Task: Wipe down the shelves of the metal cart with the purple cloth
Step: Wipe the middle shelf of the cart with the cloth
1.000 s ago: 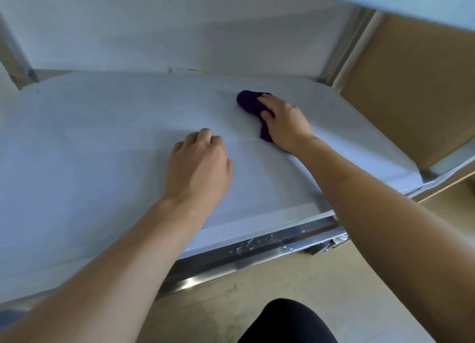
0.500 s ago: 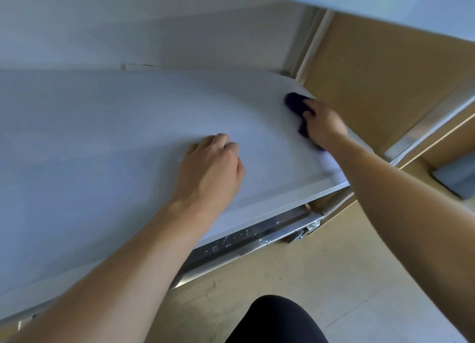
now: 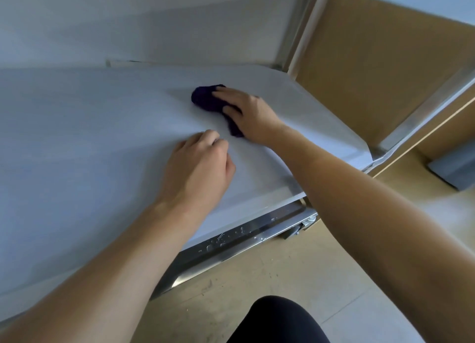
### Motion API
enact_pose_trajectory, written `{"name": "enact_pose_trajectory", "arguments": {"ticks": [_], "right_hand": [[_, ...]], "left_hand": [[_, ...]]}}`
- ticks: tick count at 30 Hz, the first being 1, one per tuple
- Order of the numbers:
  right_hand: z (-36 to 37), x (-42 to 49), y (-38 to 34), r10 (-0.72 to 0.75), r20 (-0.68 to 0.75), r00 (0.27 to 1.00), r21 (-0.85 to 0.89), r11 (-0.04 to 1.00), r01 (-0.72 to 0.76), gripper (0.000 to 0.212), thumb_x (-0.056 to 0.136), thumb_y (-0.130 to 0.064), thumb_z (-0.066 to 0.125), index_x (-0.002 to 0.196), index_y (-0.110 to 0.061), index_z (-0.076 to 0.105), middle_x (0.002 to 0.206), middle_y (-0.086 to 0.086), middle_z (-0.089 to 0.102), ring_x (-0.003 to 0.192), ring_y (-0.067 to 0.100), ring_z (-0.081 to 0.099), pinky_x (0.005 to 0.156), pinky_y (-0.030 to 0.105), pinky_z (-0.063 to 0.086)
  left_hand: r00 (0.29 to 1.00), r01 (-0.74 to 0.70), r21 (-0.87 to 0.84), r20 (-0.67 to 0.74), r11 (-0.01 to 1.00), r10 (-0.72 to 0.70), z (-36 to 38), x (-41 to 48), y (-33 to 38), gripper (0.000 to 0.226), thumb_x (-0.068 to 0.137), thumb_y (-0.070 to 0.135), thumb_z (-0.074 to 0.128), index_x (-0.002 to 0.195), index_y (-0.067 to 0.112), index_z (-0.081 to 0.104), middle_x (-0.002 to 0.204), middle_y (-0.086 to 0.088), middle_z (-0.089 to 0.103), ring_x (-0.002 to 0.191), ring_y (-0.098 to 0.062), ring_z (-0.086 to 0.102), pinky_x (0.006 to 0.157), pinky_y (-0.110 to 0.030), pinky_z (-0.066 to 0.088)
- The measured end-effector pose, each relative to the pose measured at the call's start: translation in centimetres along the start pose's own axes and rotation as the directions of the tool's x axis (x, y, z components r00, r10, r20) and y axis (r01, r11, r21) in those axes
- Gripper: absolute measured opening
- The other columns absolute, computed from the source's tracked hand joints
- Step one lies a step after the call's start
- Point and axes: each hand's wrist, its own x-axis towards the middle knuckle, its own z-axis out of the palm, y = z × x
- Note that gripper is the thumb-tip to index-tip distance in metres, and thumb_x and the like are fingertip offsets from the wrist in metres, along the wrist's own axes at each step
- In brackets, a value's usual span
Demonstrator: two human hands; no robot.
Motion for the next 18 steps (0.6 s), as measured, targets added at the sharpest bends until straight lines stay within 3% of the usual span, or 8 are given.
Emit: {"name": "enact_pose_trajectory", "arguments": {"ticks": [3,6,9,12,15,18], "right_hand": [[-1.4,-0.3,3.1,0.177,-0.045,0.983,-0.005,0.984,-0.177,0.041,0.101,-0.019,0.044,0.141,-0.024,0.047,0.149,-0.004,0.043,0.135,0.021,0.042,0.109,0.025,0.029],[-3.0,-0.7,6.9,0.499,-0.136,0.856,0.047,0.866,-0.497,0.042,0.101,-0.021,0.038,0.142,-0.027,0.045,0.139,0.003,0.054,0.119,0.028,0.055,0.096,0.032,0.045],[-3.0,0.0,7.7,0.615,-0.154,0.773,0.000,0.783,-0.622,0.047,0.098,-0.016,0.042,0.144,-0.026,0.042,0.137,0.006,0.054,0.115,0.029,0.056,0.088,0.032,0.047],[-1.8,2.1,5.6,0.534,-0.117,0.837,-0.080,0.835,-0.544,0.052,0.096,-0.012,0.046,0.147,-0.022,0.037,0.144,0.007,0.047,0.125,0.029,0.050,0.099,0.036,0.046],[-0.5,3.6,2.6,0.266,-0.016,0.964,-0.078,0.961,-0.266,0.047,0.099,-0.014,0.042,0.145,-0.021,0.041,0.151,-0.001,0.040,0.133,0.024,0.042,0.106,0.027,0.034],[-0.1,3.7,2.1,0.126,0.002,0.992,0.001,0.992,-0.126,0.042,0.101,-0.017,0.041,0.142,-0.024,0.046,0.150,-0.007,0.041,0.135,0.018,0.040,0.106,0.021,0.029]], "left_hand": [[1.000,-0.005,-0.013,-0.018,1.000,0.004,0.1,-0.1,-0.1,0.033,0.083,0.023,0.044,0.094,0.007,0.071,0.106,-0.008,0.068,0.095,-0.030,0.064,0.084,-0.039,0.050],[0.999,-0.016,-0.009,-0.041,1.000,0.015,0.4,-0.2,-0.2,0.031,0.084,0.023,0.045,0.092,0.009,0.072,0.106,-0.007,0.068,0.095,-0.029,0.065,0.083,-0.038,0.050],[0.999,-0.021,0.003,-0.045,1.000,0.021,0.6,-0.1,-0.1,0.030,0.083,0.021,0.044,0.088,0.010,0.071,0.103,-0.007,0.068,0.093,-0.030,0.065,0.081,-0.038,0.050],[0.999,-0.020,0.004,-0.046,1.000,0.020,0.5,0.0,-0.1,0.028,0.083,0.020,0.043,0.083,0.010,0.069,0.099,-0.007,0.067,0.089,-0.030,0.064,0.079,-0.039,0.049],[0.999,-0.007,-0.002,-0.052,1.000,0.007,0.5,0.0,-0.2,0.024,0.084,0.020,0.046,0.084,0.010,0.068,0.098,-0.006,0.065,0.089,-0.029,0.062,0.079,-0.040,0.049],[0.998,0.000,-0.008,-0.063,1.000,-0.001,0.6,-0.2,-0.2,0.024,0.085,0.020,0.047,0.088,0.011,0.069,0.101,-0.005,0.066,0.090,-0.028,0.063,0.080,-0.040,0.049]]}}
